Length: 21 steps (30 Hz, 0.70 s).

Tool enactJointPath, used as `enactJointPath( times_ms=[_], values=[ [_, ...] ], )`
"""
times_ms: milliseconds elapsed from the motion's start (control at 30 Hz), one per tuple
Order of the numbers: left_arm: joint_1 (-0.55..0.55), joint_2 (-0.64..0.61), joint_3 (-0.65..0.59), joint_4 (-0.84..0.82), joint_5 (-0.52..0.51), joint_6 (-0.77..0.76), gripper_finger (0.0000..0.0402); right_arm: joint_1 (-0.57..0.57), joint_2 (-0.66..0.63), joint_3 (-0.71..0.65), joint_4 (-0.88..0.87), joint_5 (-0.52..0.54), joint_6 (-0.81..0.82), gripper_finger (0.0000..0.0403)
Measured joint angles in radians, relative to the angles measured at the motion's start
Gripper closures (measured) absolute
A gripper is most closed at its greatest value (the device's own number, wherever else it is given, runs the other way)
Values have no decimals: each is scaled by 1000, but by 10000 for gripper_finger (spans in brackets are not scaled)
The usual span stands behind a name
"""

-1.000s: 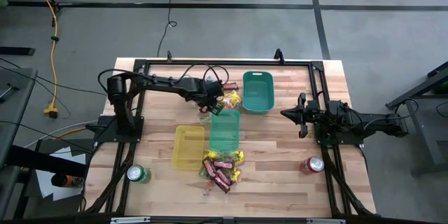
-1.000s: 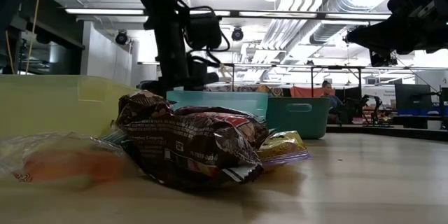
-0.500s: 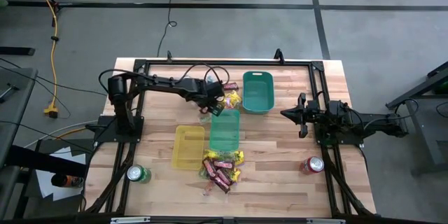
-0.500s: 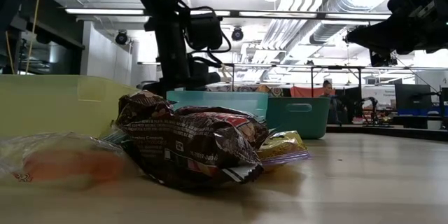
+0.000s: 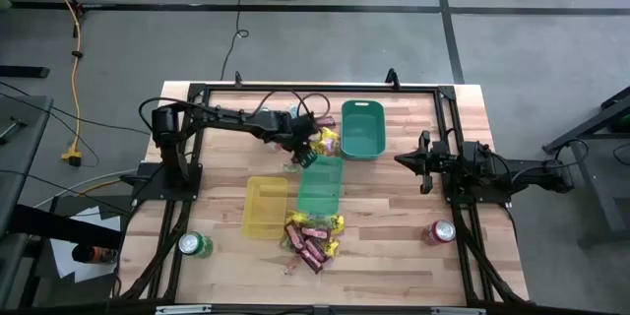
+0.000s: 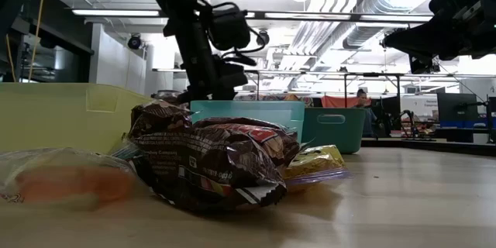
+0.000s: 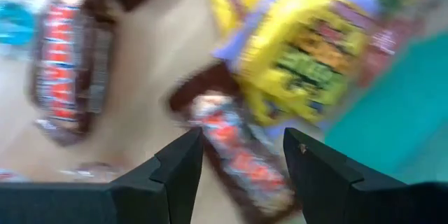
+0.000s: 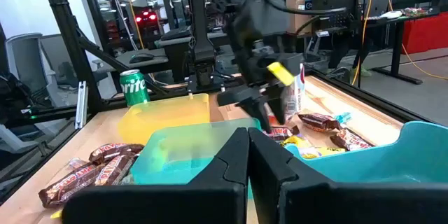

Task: Sort candy
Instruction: Put the brown chocolate bar into the yellow bin

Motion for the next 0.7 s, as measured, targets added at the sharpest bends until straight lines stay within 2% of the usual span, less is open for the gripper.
enactJointPath(
  times_ms=[333,500,700],
  values=[
    [108,0,0,-95,25,-4,216,0,0,0,0,0,0,402],
    [110,0,0,-77,90,-32,216,0,0,0,0,0,0,402],
    [89,0,0,-54,111,-93,216,0,0,0,0,0,0,402]
  ],
)
